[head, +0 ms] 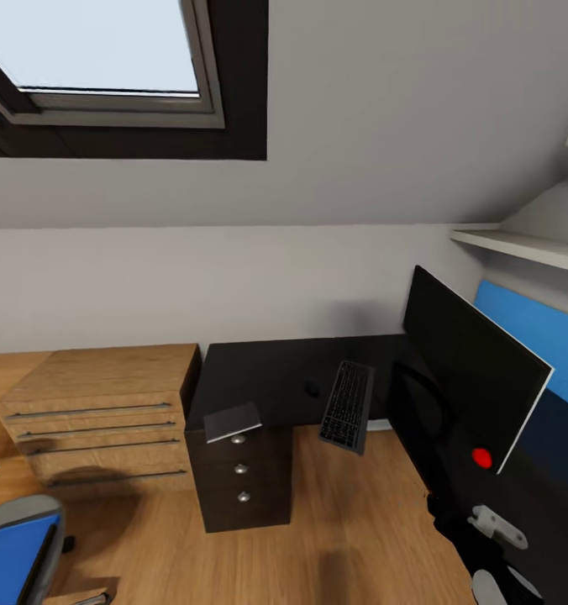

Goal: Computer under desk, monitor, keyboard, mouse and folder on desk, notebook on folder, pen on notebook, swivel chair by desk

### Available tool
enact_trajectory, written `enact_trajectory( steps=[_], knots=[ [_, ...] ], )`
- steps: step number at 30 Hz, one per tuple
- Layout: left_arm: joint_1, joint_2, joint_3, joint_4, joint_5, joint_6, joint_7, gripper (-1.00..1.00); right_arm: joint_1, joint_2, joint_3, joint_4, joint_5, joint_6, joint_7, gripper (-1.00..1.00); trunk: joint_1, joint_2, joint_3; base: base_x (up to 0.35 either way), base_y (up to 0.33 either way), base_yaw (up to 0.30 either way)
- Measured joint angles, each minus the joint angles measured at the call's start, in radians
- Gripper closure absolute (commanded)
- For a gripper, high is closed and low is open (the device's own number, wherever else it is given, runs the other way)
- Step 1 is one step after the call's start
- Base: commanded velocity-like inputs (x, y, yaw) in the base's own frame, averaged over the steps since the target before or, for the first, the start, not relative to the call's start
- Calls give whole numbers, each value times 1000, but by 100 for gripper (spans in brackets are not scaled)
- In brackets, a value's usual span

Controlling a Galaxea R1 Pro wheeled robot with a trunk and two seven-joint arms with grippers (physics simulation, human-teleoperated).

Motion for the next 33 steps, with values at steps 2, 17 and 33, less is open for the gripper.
enact_trajectory(
  steps=[2, 17, 33],
  knots=[
    [0, 0, 0, 0, 0, 0, 0, -100, 0, -8, 0, 3, 0, -2, 1, -100, 0, 0, 1, 0, 0, -235],
    [0, 0, 0, 10, 0, -2, 0, -100, 0, -44, 5, 134, 80, -224, 8, -100, 0, 0, 6, 0, 0, -253],
    [0, 0, 0, 14, 0, -2, -1, -100, 0, -42, 6, 187, 211, -359, 6, -100, 0, 0, 6, 0, 0, -176]
  ],
)
